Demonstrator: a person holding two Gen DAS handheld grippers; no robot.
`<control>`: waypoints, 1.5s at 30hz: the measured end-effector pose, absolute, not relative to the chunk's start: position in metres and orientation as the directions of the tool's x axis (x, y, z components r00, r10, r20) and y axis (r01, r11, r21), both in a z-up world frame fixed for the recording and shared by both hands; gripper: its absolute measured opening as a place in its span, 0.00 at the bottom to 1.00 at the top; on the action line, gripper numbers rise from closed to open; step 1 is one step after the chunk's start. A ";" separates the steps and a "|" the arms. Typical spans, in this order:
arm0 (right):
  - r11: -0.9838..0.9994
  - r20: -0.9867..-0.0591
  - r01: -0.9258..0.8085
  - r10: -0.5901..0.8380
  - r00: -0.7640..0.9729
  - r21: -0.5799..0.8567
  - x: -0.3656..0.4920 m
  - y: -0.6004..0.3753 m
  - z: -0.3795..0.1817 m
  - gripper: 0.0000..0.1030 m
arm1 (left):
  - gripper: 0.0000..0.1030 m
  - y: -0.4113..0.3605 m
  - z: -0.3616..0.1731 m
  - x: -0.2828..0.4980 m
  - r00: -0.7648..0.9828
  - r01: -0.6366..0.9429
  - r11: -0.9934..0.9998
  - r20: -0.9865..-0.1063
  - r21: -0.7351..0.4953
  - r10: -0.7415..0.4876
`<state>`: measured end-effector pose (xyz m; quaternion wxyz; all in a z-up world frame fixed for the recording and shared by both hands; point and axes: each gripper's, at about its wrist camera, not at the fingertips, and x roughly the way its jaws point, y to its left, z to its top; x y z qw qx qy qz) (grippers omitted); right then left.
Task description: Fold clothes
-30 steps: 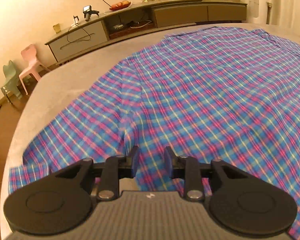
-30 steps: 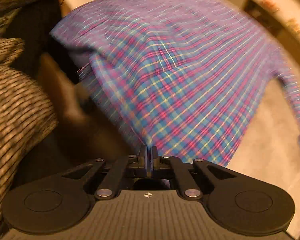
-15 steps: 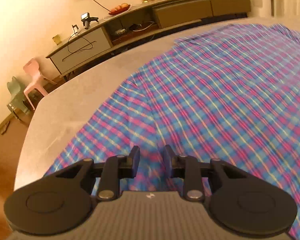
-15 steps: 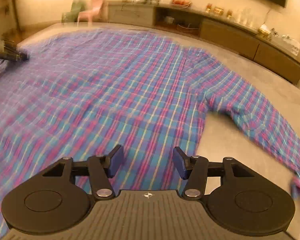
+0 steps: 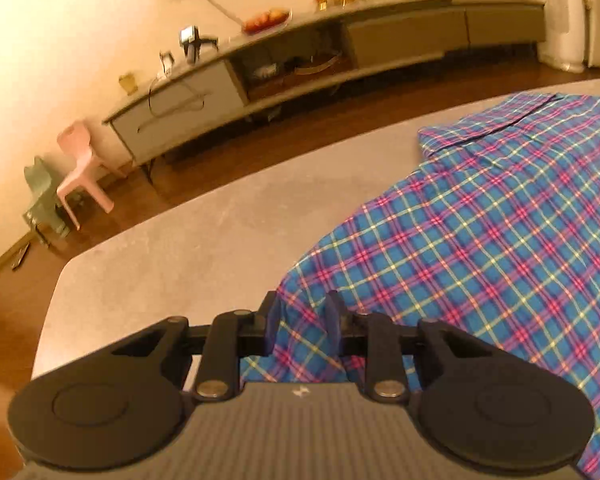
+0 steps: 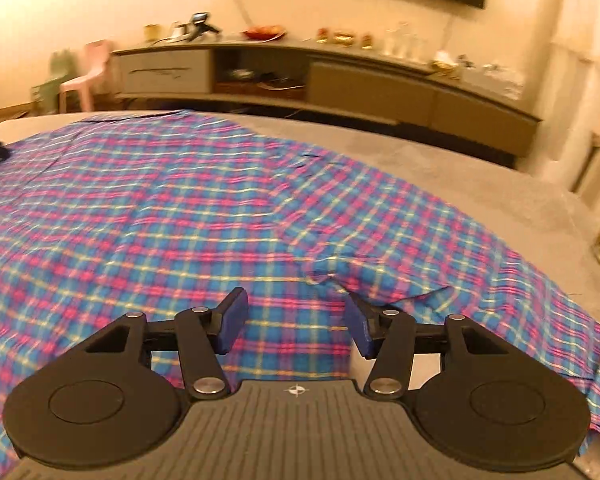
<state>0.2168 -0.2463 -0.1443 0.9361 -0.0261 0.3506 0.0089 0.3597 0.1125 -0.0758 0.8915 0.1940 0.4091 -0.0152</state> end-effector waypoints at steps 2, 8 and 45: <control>1.000 -0.675 -0.017 0.004 0.738 -0.013 0.212 -0.259 -0.141 0.58 | 0.27 0.125 -0.059 0.336 0.667 0.160 0.943 -0.736 0.294 0.116; 1.000 -0.612 -0.024 0.031 0.790 0.020 0.183 -0.286 -0.123 0.60 | 0.37 0.170 -0.039 0.217 0.625 0.107 0.973 -0.775 0.203 0.093; 0.948 -0.727 -0.314 0.184 0.662 -0.045 0.086 -0.186 -0.145 0.61 | 0.19 0.071 -0.059 0.002 0.636 0.332 0.892 -0.771 0.307 0.029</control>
